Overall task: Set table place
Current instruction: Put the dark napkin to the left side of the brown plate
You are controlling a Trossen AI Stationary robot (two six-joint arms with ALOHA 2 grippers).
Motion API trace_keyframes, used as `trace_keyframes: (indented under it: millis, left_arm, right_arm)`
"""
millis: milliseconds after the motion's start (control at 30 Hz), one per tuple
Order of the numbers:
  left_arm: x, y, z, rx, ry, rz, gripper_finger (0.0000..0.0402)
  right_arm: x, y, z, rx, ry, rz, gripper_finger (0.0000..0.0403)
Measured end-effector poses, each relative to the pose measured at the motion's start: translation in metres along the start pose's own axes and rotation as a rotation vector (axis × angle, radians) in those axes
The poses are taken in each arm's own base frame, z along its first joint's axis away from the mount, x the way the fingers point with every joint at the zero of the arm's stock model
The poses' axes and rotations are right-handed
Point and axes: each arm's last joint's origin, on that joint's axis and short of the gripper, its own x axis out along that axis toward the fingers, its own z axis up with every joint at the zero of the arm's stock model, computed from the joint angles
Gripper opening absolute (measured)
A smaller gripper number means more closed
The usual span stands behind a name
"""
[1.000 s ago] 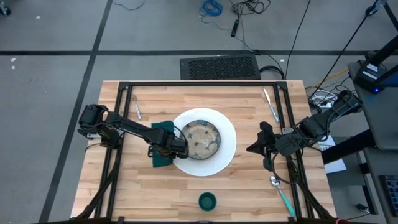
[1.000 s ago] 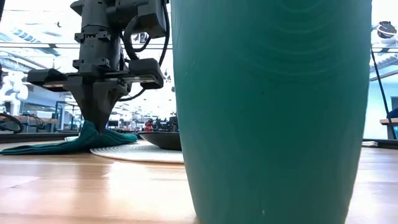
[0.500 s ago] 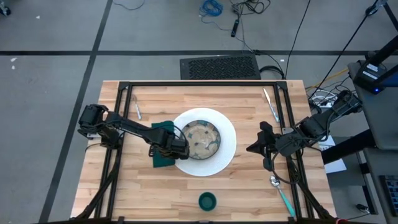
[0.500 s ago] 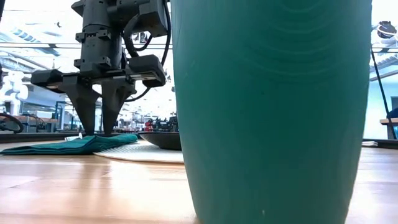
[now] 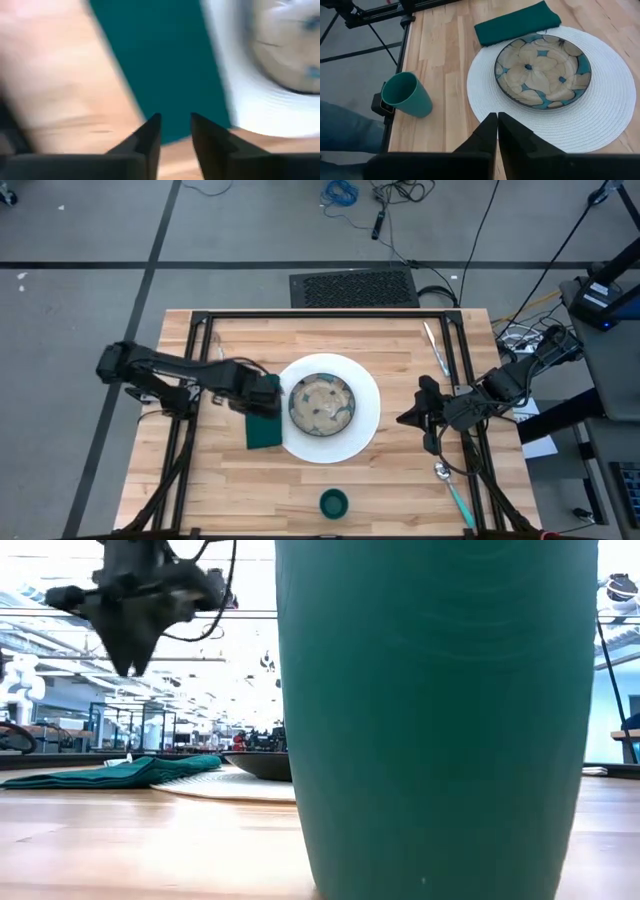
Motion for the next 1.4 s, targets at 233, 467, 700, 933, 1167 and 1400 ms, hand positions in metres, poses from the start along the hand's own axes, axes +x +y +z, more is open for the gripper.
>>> trace_keyframes:
  millis: [233, 467, 700, 933, 1167, 1400]
  left_arm:
    - [0.036, 0.036, 0.024, -0.081, 0.004, 0.066, 0.0003]
    - [0.074, 0.046, 0.036, -0.147, -0.02, 0.091, 0.0]
    - [0.093, 0.054, 0.043, -0.097, 0.006, 0.177, 0.0]
    - [0.107, 0.047, 0.05, -0.06, 0.008, 0.168, 0.0]
    - [0.112, 0.039, 0.054, -0.074, 0.0, 0.109, 0.0]
    - [0.108, 0.049, 0.049, -0.061, 0.048, 0.196, 0.0]
  right_arm:
    - [0.0, 0.0, 0.002, -0.029, -0.023, -0.015, 0.0]
    - [0.0, 0.0, 0.002, -0.017, -0.031, -0.009, 0.0]
    - [0.0, 0.001, 0.003, -0.003, -0.035, -0.006, 0.0]
    - [0.0, 0.002, 0.004, 0.013, -0.048, 0.005, 0.0]
    - [0.0, 0.002, 0.005, 0.026, -0.052, 0.008, 0.0]
    - [0.0, 0.002, 0.005, 0.026, -0.051, 0.008, 0.0]
